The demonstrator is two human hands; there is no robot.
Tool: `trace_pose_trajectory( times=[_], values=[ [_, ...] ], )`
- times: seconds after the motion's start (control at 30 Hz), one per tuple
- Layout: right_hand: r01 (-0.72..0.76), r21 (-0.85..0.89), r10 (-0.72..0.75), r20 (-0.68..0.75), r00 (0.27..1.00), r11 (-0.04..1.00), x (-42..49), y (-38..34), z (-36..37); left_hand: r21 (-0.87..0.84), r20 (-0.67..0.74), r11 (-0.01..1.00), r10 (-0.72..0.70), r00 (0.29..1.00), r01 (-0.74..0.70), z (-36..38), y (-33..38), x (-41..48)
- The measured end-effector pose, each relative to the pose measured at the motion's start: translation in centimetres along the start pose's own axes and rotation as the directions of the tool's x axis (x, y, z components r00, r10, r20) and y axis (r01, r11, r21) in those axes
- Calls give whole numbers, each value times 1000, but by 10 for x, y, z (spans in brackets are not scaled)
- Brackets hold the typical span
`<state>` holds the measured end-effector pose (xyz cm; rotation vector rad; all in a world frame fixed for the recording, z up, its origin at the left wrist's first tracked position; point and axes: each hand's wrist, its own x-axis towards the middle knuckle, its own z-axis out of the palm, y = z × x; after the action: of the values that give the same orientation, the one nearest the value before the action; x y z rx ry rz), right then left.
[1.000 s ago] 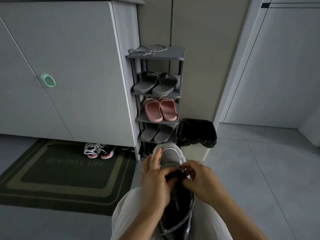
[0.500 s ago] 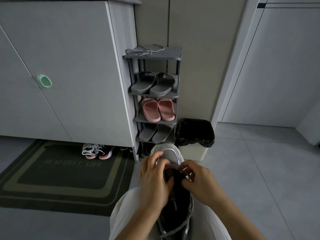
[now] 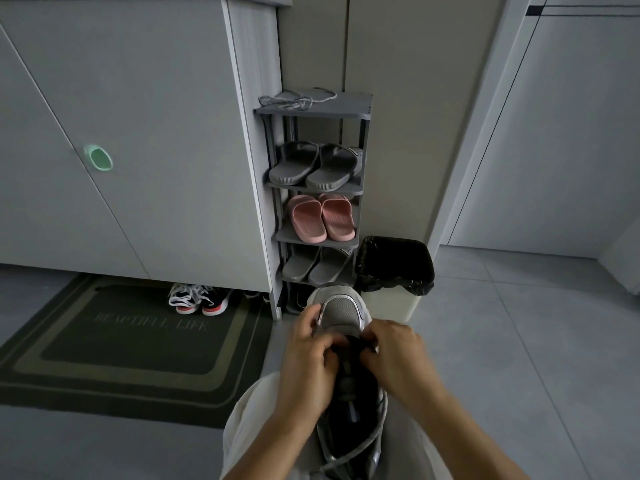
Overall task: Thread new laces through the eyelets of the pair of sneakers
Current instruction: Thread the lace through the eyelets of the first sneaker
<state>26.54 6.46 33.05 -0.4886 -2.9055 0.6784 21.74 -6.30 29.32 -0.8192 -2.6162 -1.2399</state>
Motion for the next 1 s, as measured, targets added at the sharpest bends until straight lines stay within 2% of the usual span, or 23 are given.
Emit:
trace_pose_trajectory(
  times=[0.07, 0.13, 0.33, 0.53, 0.73, 0.9, 1.0],
  values=[
    [-40, 168, 30, 62, 998, 985, 3, 7, -7, 112, -2, 993, 43, 999, -42, 1, 3, -2],
    [-92, 299, 58, 121, 991, 950, 6, 13, -12, 164, -4, 986, 25, 1000, -24, 4, 8, -3],
    [-244, 530, 142, 226, 964, 812, 7, 20, -14, 104, -81, 991, -73, 994, 81, 20, 24, -1],
    [-130, 441, 55, 178, 982, 888, 5, 17, -7, 147, -155, 985, -67, 986, 90, 24, 21, 2],
    [-183, 545, 61, 235, 970, 818, 12, 29, -9, 77, -204, 996, -36, 978, 53, 29, 14, 2],
    [-79, 345, 33, 136, 990, 935, 22, 27, -16, 49, -210, 997, -45, 977, 57, 28, 10, 0],
    [-34, 336, -15, 144, 989, 941, 26, 30, -21, 32, -210, 996, -73, 975, 81, 28, 9, -1]
  ],
)
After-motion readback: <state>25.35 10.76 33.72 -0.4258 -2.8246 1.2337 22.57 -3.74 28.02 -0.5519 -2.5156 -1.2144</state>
